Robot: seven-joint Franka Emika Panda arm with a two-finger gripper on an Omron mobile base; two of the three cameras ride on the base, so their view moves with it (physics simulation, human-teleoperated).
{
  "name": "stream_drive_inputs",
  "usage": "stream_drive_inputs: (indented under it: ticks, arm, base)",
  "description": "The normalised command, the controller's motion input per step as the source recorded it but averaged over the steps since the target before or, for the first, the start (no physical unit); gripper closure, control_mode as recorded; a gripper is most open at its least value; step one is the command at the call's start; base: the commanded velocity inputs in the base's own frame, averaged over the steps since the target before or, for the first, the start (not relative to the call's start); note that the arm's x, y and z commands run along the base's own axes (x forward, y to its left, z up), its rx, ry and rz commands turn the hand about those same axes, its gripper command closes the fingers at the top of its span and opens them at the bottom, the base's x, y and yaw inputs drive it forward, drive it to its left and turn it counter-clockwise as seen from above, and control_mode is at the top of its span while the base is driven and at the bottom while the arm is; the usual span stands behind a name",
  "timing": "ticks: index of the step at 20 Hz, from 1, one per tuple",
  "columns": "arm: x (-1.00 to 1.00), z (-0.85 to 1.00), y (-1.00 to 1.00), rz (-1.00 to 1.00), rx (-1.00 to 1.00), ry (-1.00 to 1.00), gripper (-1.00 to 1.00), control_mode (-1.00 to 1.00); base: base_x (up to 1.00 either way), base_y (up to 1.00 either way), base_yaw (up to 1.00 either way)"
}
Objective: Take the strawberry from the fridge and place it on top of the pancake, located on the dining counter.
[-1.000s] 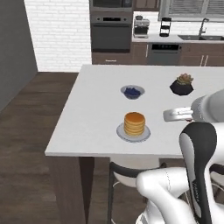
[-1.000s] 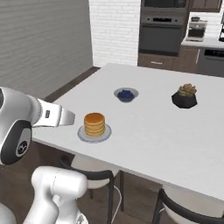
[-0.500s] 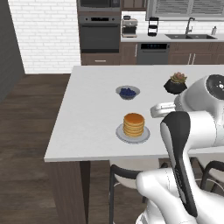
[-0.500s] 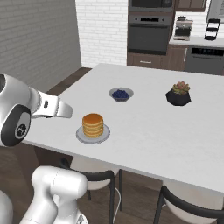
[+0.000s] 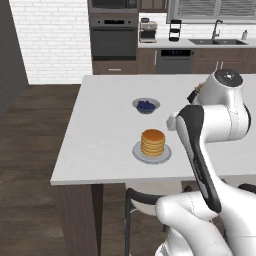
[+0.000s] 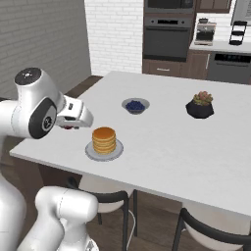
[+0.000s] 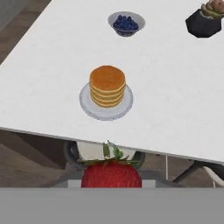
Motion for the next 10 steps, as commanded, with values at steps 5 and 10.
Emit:
stream_drive_inputs:
  ticks: [5,10]
  arm:
    - [0.23,-0.54,0.00,0.04,0.00,-0.06,1.00,-1.00]
    - [0.53,-0.38,0.00,0.01,0.00,-0.02,1.00,-1.00]
  base:
    - [0.00,0.00,0.00]
    - [0.00,0.00,0.00]
